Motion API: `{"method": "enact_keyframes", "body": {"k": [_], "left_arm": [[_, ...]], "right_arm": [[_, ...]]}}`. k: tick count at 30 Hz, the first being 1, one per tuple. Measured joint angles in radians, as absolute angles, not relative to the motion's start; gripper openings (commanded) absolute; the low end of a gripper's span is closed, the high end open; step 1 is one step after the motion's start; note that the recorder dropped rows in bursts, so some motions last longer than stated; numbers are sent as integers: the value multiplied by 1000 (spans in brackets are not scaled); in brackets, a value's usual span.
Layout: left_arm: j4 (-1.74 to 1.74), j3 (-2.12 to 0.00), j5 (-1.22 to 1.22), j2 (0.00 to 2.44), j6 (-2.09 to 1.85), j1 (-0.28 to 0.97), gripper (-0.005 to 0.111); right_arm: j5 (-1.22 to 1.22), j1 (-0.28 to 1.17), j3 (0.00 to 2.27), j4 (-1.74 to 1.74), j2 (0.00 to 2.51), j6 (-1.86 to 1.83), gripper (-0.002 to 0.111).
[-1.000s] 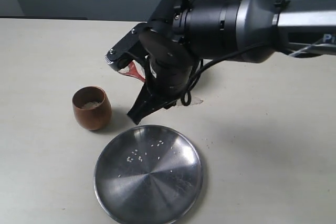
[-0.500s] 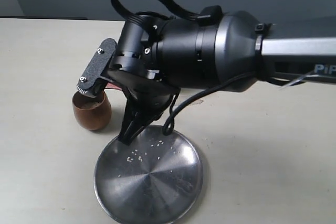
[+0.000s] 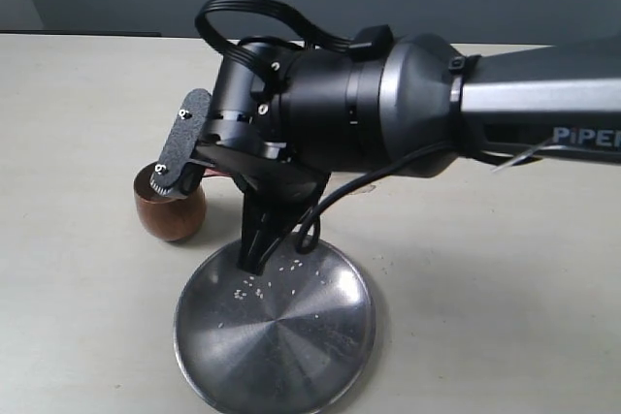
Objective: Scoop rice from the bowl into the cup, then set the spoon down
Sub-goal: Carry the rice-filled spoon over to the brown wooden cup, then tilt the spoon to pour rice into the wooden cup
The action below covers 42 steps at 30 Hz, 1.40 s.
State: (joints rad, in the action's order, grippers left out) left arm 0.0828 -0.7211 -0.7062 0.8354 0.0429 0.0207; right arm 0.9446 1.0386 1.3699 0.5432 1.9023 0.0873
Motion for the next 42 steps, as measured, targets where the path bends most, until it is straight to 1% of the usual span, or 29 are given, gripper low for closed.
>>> {"method": "enact_keyframes", "body": {"k": [29, 42], "left_arm": [[83, -721, -706, 835, 43, 21, 0], [83, -721, -706, 835, 43, 21, 0]], "right_arm": [[934, 1039, 1370, 670, 1902, -35, -1], [937, 1085, 1370, 772, 1902, -52, -1]]}}
